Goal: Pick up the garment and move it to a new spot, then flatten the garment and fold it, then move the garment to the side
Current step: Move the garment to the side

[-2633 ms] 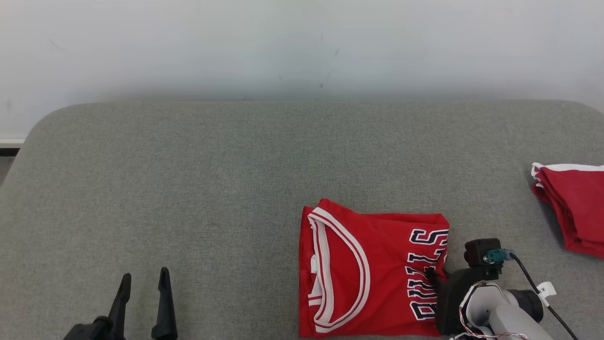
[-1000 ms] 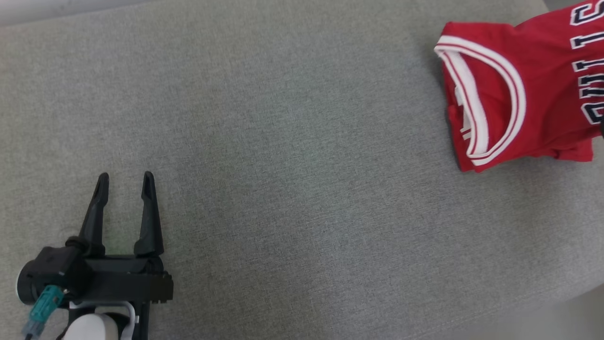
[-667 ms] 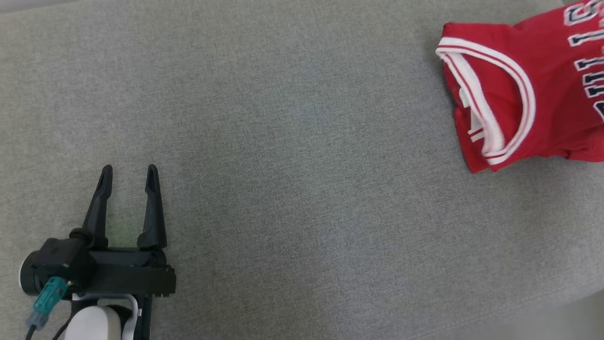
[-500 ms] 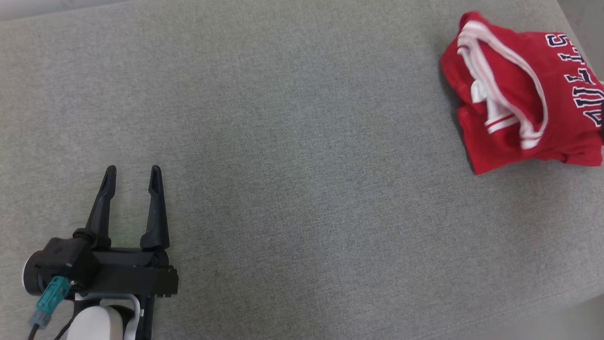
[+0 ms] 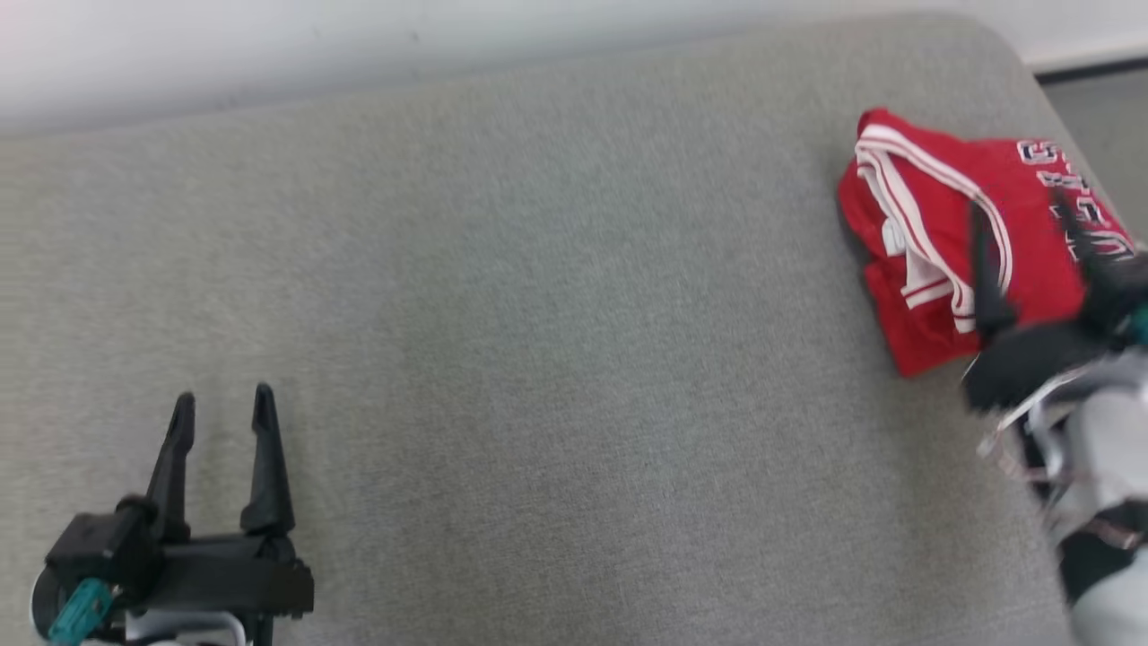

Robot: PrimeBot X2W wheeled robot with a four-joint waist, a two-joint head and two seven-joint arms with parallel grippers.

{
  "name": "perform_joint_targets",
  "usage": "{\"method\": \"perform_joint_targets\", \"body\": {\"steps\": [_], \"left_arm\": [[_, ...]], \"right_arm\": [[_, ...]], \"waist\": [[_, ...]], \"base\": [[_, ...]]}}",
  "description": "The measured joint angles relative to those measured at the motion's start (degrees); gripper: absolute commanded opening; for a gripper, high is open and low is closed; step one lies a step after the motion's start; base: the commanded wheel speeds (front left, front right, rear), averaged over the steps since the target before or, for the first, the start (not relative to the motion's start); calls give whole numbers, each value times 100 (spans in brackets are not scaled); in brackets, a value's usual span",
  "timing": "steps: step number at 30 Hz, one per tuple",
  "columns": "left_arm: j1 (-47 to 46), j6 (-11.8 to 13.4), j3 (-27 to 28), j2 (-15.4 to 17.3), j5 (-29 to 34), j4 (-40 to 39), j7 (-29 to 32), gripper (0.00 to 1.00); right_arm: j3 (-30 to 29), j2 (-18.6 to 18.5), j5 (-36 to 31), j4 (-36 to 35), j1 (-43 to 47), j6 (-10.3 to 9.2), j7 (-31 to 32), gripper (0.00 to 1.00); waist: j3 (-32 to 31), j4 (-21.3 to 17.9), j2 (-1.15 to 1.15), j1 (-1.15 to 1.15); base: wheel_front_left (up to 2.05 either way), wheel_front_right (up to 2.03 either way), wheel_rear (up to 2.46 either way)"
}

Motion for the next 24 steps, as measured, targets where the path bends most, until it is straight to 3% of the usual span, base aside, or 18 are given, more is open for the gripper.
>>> {"method": "perform_joint_targets", "body": {"steps": [9, 14, 24], "left_arm": [[666, 93, 172, -1, -4, 203, -1, 100], [1001, 103, 238, -1, 22, 282, 0, 100], [1509, 157, 230, -2, 71, 342, 0, 100]], "right_arm": [[338, 761, 365, -1538, 1837, 0, -32, 100], [552, 1046, 422, -1692, 2453, 0, -33, 100], [409, 1327, 409, -1646, 3106, 0, -33, 100]], "waist": [[-793, 247, 0, -1], [-1221, 388, -1, -1], [-1828, 651, -1, -1]], "base": [[0, 0, 0], [0, 0, 0], [0, 0, 0]]}}
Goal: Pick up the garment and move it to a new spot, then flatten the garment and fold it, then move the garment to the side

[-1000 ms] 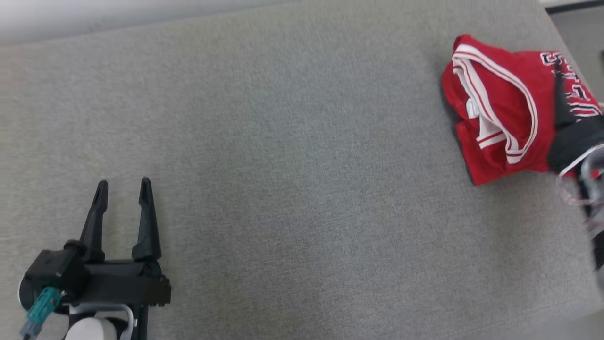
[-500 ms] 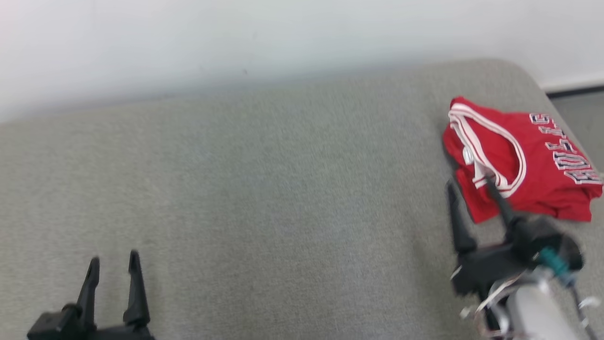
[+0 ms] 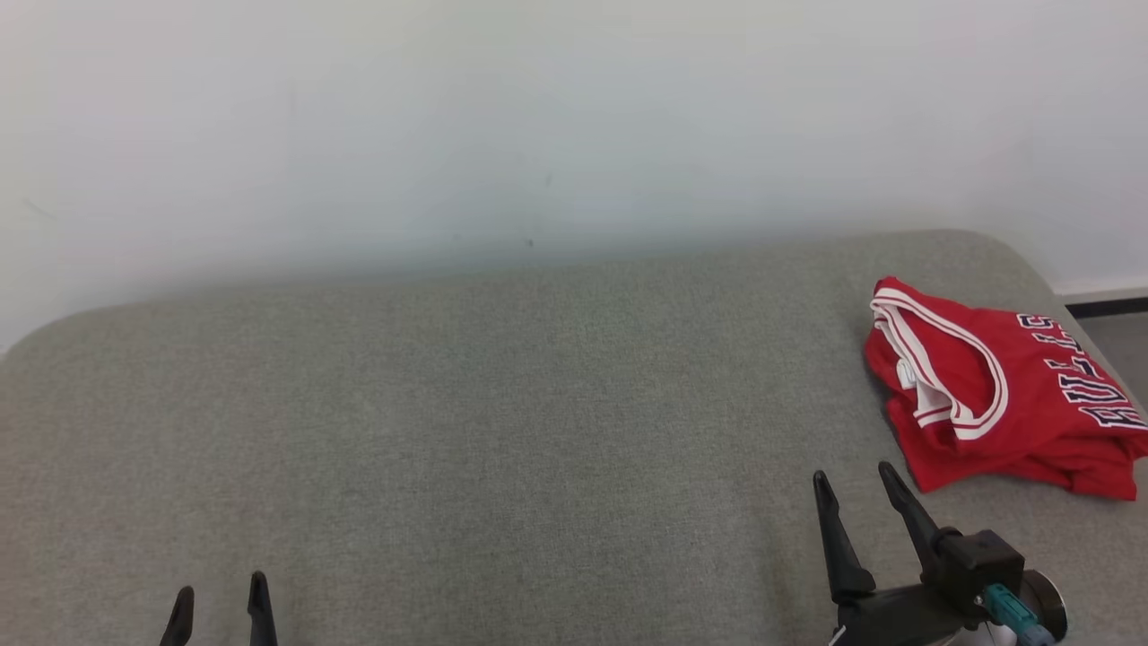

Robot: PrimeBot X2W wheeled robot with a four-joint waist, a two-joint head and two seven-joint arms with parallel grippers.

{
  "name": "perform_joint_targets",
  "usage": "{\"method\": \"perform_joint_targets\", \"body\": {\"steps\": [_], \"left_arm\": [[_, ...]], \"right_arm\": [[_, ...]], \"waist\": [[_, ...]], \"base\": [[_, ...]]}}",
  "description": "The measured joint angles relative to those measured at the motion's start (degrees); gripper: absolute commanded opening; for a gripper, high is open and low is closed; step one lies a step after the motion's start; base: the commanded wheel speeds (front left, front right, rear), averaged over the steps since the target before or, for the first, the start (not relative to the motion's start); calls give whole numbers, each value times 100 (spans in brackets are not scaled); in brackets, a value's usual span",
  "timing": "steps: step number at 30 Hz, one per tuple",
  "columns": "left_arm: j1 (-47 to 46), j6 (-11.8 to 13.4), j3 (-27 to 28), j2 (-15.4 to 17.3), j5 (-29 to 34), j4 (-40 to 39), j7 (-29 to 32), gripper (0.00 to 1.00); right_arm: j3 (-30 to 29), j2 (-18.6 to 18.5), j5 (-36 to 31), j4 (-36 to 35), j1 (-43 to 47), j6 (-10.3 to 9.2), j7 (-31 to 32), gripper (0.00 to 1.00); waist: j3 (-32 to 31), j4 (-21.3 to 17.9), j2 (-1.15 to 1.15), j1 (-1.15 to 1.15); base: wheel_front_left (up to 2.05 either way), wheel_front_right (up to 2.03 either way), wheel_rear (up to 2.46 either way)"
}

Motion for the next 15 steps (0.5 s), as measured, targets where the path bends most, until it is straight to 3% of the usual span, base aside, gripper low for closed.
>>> {"method": "perform_joint_targets", "body": {"steps": [15], "left_arm": [[133, 87, -83, 0, -27, -42, 0, 100]], "right_arm": [[-144, 126, -64, -46, 260, 0, 0, 100]], "waist": [[-215, 106, 1, 1]], "base": [[0, 0, 0]]}}
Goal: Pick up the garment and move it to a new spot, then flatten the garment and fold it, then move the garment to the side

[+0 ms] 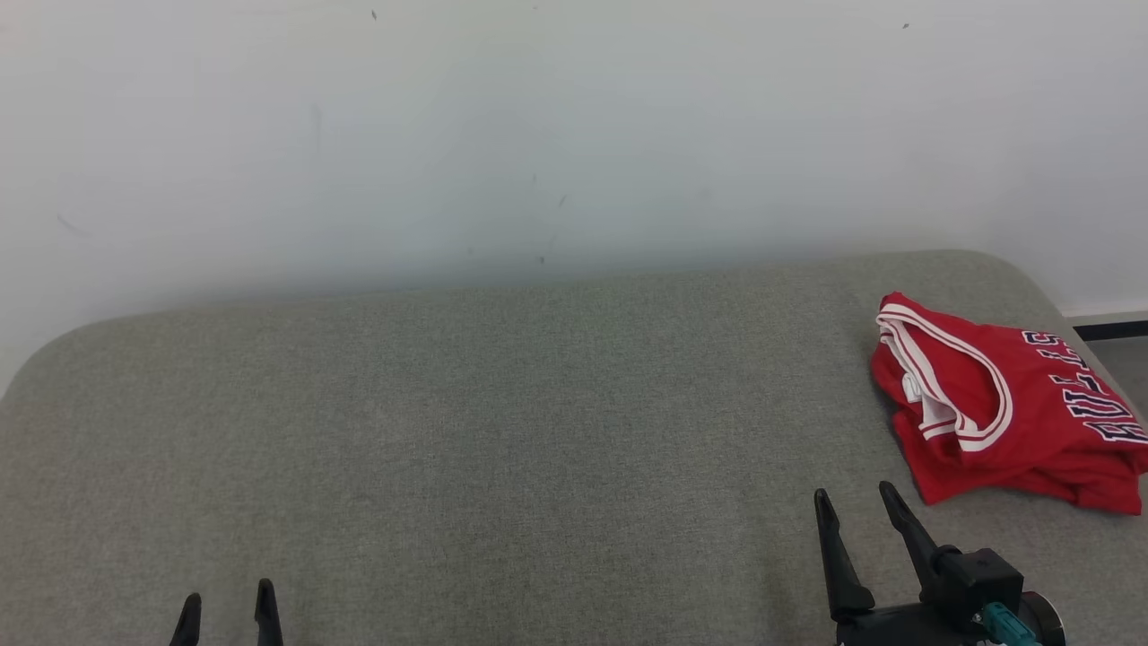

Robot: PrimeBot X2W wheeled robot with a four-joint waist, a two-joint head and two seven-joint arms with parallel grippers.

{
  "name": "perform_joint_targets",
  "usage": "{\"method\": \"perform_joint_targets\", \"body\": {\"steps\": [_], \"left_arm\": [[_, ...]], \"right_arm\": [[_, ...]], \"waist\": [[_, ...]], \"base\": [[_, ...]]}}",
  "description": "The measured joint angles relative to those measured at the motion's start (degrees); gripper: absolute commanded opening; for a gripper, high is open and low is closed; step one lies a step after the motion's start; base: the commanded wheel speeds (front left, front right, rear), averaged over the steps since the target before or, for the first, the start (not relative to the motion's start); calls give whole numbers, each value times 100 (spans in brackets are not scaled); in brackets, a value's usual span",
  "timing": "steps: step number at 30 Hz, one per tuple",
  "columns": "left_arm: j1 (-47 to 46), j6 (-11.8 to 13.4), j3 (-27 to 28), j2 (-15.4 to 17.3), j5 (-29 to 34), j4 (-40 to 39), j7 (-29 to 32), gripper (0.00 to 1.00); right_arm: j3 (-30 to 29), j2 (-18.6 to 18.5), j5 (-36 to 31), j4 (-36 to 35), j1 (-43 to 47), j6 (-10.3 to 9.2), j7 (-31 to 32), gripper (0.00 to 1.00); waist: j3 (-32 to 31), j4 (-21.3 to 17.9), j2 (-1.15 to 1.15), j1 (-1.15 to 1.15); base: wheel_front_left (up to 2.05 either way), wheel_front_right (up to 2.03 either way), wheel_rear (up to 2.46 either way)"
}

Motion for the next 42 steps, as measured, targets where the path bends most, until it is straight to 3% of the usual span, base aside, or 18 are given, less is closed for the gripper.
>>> {"method": "perform_joint_targets", "body": {"steps": [26, 27, 34, 42], "left_arm": [[-99, -90, -79, 1, -49, 82, -1, 100], [-93, -99, -83, -5, -45, 113, 0, 0], [46, -100, -86, -77, -76, 468, 85, 0], [1, -107, -75, -78, -962, 495, 322, 0]], "right_arm": [[151, 55, 53, 88, -3, 0, 0, 100], [152, 55, 53, 109, 7, 0, 3, 0], [141, 55, 120, 448, 311, 0, 91, 0], [12, 55, 1018, 356, 311, 0, 319, 0]], "waist": [[60, -31, 0, 0], [61, -30, 0, 1], [69, -29, 0, 0], [101, -12, 1, 0]], "base": [[0, 0, 0], [0, 0, 0], [0, 0, 0], [0, 0, 0]]}}
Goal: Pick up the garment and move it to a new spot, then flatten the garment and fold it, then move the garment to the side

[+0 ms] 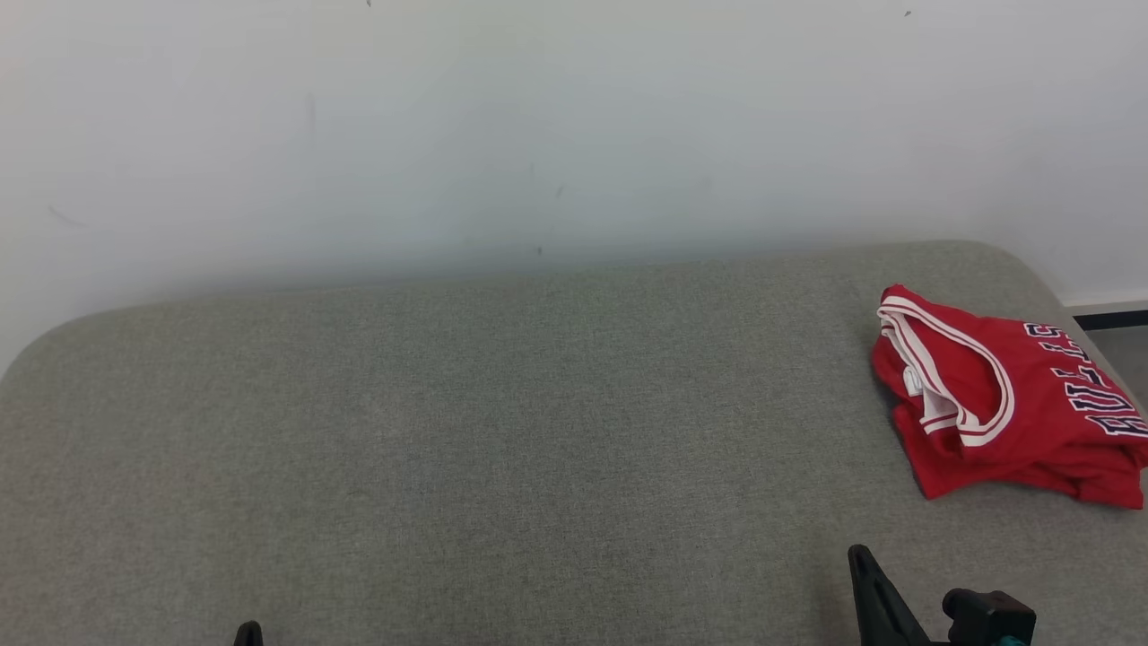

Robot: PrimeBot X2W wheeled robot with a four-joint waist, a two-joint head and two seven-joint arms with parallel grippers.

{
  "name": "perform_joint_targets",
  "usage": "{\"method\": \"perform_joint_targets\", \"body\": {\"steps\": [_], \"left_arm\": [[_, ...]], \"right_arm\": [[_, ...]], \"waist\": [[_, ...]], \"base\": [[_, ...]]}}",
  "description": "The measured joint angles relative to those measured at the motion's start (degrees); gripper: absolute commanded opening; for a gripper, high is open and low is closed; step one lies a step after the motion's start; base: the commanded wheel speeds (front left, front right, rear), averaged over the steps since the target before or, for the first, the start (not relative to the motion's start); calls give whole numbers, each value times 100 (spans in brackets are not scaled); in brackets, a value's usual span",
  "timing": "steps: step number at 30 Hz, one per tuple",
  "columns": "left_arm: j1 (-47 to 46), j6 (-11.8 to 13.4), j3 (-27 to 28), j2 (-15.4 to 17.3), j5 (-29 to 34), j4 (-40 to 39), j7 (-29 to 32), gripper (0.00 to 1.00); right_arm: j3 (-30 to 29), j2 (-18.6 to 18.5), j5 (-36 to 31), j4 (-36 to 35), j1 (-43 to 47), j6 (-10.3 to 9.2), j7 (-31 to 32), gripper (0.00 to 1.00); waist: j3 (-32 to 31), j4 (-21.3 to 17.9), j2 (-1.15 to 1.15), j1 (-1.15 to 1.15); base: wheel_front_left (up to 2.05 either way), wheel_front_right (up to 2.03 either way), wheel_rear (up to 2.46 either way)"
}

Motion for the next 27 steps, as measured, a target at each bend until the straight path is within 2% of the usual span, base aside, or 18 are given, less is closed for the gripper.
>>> {"method": "perform_joint_targets", "body": {"steps": [27], "left_arm": [[-375, -97, -18, 8, -2334, -68, 591, 0]], "right_arm": [[-336, 1, 2459, -359, -115, 0, 583, 0]], "waist": [[106, 53, 0, 0]], "base": [[0, 0, 0]]}}
